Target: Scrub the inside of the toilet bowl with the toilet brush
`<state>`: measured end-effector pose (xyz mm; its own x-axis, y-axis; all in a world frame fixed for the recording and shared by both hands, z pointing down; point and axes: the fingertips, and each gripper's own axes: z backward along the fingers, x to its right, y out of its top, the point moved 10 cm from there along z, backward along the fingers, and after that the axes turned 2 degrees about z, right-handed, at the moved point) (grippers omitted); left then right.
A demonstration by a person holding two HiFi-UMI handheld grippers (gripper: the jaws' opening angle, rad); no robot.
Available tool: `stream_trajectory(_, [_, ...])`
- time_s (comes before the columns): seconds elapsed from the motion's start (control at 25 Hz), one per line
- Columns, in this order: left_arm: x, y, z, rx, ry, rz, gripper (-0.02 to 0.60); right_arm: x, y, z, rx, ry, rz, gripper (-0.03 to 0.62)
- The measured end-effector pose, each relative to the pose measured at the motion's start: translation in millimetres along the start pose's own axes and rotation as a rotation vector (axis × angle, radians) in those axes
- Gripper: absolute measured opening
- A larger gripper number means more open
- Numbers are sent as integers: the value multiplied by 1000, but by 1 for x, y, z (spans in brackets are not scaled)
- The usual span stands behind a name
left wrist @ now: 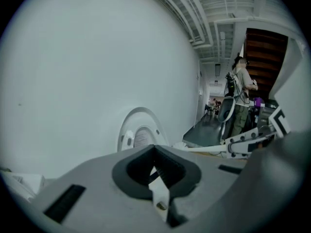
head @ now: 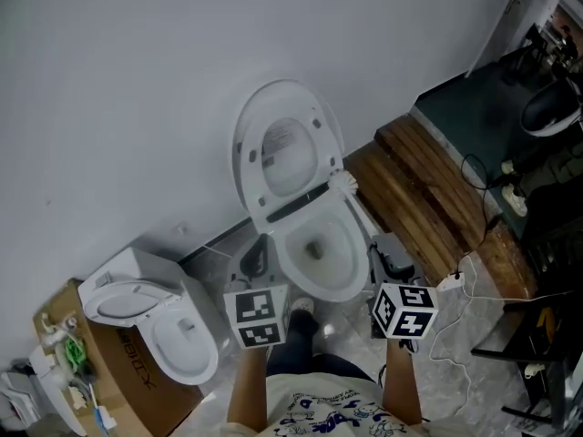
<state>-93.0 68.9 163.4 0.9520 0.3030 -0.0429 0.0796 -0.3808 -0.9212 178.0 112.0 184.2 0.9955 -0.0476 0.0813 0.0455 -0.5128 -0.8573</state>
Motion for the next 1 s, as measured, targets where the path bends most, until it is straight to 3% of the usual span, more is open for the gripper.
stream_trajectory(0.64, [-19,-17,-84,-139,-42,-10,2,9,-16,-77,-164,-29,-31,164])
stream_trajectory(1.0, [-16,-42,-106,-224,-11,-26,2,19,-38,-113,-295,12,5,164])
